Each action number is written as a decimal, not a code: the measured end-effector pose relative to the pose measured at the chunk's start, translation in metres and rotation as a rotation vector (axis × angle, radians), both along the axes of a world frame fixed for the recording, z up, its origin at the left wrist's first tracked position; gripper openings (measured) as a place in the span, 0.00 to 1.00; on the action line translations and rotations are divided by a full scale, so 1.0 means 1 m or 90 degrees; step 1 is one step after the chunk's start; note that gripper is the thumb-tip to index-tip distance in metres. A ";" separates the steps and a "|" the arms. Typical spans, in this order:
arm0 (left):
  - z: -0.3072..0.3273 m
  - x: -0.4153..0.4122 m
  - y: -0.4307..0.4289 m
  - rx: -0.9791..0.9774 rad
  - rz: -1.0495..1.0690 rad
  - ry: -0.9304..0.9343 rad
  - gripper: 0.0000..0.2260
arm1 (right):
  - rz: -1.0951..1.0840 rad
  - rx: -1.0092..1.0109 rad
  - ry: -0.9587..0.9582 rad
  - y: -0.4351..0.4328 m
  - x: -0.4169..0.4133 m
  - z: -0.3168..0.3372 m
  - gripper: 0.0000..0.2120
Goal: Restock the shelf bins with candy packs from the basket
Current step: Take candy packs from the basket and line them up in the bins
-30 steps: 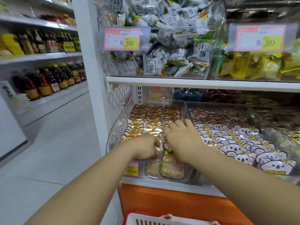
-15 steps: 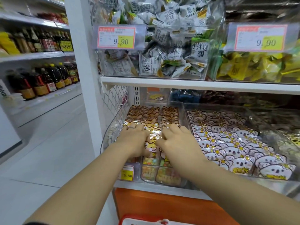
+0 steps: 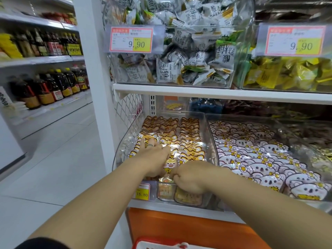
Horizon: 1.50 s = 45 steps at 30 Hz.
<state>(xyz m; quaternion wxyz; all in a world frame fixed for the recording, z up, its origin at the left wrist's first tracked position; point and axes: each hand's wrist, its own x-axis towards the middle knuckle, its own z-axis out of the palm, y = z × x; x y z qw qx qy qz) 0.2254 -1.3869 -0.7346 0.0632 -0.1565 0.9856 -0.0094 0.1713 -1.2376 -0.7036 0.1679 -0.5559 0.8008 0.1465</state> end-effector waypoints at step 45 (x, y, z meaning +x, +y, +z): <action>0.001 -0.014 0.011 -0.120 0.010 -0.043 0.32 | -0.247 -0.010 -0.021 -0.018 0.011 -0.003 0.26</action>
